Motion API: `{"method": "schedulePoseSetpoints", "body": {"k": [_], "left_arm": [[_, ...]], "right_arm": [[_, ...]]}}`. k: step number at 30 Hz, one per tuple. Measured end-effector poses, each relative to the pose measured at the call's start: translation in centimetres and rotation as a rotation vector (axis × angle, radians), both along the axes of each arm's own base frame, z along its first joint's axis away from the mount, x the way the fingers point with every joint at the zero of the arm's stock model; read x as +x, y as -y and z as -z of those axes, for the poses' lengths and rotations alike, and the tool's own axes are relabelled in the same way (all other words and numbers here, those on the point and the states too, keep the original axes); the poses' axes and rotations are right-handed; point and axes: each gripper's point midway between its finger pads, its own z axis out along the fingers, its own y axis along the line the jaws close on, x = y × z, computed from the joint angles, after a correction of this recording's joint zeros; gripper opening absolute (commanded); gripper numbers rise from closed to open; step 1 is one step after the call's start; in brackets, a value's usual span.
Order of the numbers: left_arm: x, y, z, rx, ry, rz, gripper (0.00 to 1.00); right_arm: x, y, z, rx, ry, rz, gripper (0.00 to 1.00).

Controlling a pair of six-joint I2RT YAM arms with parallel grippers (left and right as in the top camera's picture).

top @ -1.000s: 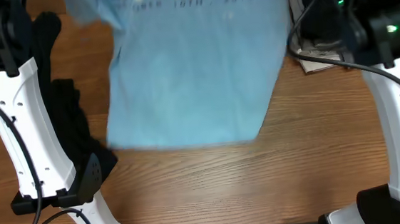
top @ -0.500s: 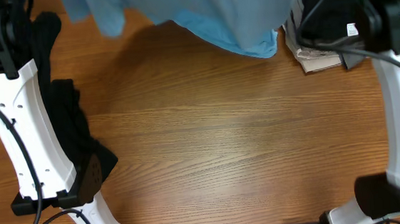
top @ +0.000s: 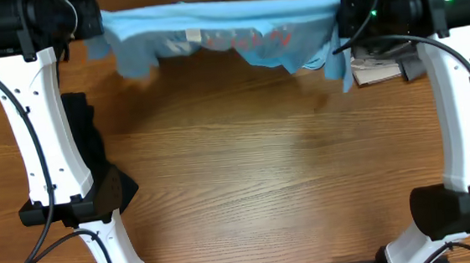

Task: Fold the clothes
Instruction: 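Lay the held T-shirt flat onto the table center with both grippers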

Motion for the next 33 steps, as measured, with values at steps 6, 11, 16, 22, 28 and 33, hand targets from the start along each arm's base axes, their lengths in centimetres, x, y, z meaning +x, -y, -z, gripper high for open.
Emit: {"method": "schedulePoseSetpoints", "body": {"k": [6, 11, 16, 22, 28, 33], "left_arm": [[-0.8, 0.3, 0.8, -0.007, -0.045, 0.019, 0.04], [-2.7, 0.9, 1.7, -0.034, -0.115, 0.037, 0.04], [-6.3, 1.1, 3.4, -0.043, -0.228, 0.036, 0.04], [-10.0, 1.3, 6.2, -0.05, -0.361, 0.033, 0.04], [-13.0, 1.6, 9.3, -0.066, -0.492, 0.035, 0.04], [-14.7, 2.0, 13.4, -0.093, -0.62, 0.038, 0.04]], "right_arm": [[-4.6, 0.1, -2.5, 0.05, -0.034, 0.034, 0.04], [-10.1, 0.9, -3.2, 0.05, -0.128, 0.077, 0.04], [-13.1, 1.2, -1.3, 0.043, -0.224, 0.096, 0.04], [-17.4, 1.6, 3.0, 0.047, -0.357, 0.142, 0.04], [-22.7, 1.9, 6.0, 0.087, -0.374, 0.206, 0.04], [-25.7, 2.1, 10.5, 0.112, -0.468, 0.282, 0.04]]}}
